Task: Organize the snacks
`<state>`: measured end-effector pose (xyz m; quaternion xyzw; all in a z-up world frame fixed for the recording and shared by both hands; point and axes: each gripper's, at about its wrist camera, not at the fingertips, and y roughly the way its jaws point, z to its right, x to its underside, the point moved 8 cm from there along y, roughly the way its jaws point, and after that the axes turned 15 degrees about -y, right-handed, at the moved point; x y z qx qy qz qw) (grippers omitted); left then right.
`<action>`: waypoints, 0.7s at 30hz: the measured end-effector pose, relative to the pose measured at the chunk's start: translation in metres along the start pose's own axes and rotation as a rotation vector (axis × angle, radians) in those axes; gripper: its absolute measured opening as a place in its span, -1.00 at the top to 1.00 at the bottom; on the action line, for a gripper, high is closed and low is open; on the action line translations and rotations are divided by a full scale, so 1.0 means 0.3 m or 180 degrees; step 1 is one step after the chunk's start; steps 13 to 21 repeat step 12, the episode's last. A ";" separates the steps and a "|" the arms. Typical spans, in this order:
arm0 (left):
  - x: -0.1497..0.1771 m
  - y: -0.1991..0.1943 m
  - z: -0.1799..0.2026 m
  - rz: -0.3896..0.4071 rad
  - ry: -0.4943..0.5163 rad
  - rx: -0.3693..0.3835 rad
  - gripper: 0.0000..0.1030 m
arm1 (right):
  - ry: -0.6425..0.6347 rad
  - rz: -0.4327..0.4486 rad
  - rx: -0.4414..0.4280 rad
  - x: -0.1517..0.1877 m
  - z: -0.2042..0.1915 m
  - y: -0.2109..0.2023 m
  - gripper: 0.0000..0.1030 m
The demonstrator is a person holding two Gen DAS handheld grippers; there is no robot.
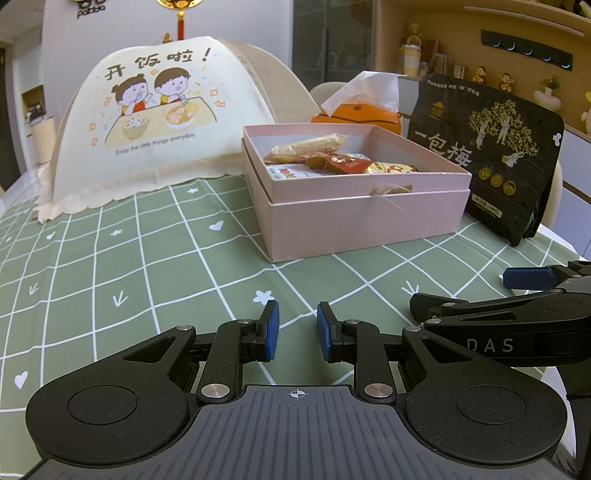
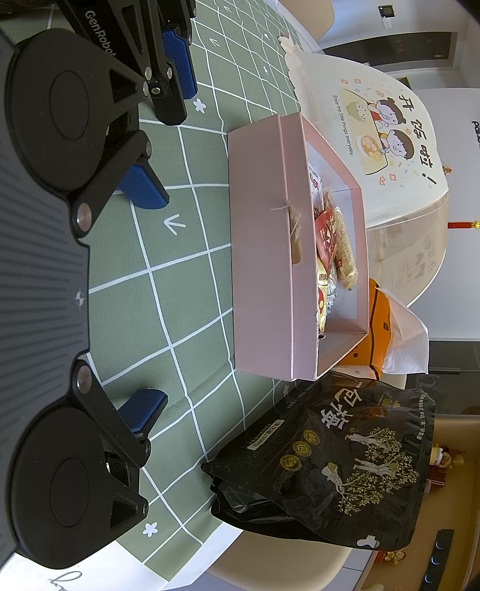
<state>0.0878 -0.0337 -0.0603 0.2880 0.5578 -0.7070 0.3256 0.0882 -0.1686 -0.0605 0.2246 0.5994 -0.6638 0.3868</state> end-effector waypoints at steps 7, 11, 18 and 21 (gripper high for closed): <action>0.001 -0.001 0.002 -0.0001 0.0004 0.0008 0.50 | 0.0000 0.0000 0.0001 0.000 -0.001 -0.001 -1.00; 0.000 -0.002 0.002 -0.0006 -0.0013 0.0034 0.49 | 0.0000 0.0000 0.0001 0.000 0.000 0.000 -1.00; 0.000 -0.002 0.001 -0.0007 -0.0018 0.0039 0.49 | 0.0000 0.0000 0.0001 0.000 -0.001 -0.001 -1.00; 0.000 -0.002 0.001 -0.0007 -0.0018 0.0039 0.49 | 0.0000 0.0000 0.0001 0.000 -0.001 -0.001 -1.00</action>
